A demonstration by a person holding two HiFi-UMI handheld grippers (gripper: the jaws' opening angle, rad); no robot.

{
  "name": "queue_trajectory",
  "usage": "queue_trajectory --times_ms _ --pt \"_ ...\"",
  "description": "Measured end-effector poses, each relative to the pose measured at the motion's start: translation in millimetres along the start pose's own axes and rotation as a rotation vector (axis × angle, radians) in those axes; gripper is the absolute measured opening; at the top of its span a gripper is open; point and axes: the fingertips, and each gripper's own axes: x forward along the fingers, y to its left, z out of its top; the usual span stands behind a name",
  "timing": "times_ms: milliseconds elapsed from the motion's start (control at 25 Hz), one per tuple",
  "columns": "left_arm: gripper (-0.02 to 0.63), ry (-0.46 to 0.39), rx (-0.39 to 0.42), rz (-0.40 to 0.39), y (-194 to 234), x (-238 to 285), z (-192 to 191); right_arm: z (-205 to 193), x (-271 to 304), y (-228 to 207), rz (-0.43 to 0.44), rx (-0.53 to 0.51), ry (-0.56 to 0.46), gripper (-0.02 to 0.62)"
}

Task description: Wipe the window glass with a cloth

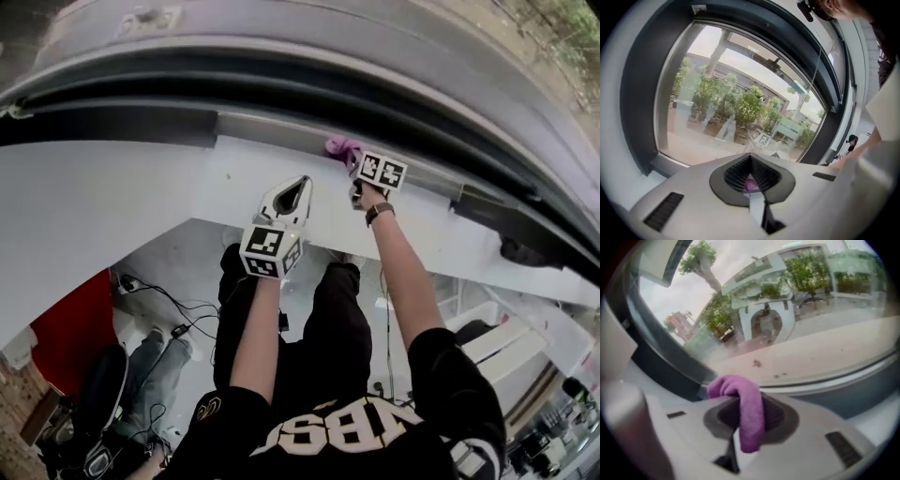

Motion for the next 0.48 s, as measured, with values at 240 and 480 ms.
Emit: queue_trajectory --times_ms 240,480 --pt "0.018 -0.064 0.008 -0.070 -90 49 -1 21 -114 -170 -0.175 0.115 -0.075 0.082" --pt "0.018 -0.058 -0.021 -0.056 -123 55 -25 2 -175 -285 -0.317 0.589 -0.264 0.081"
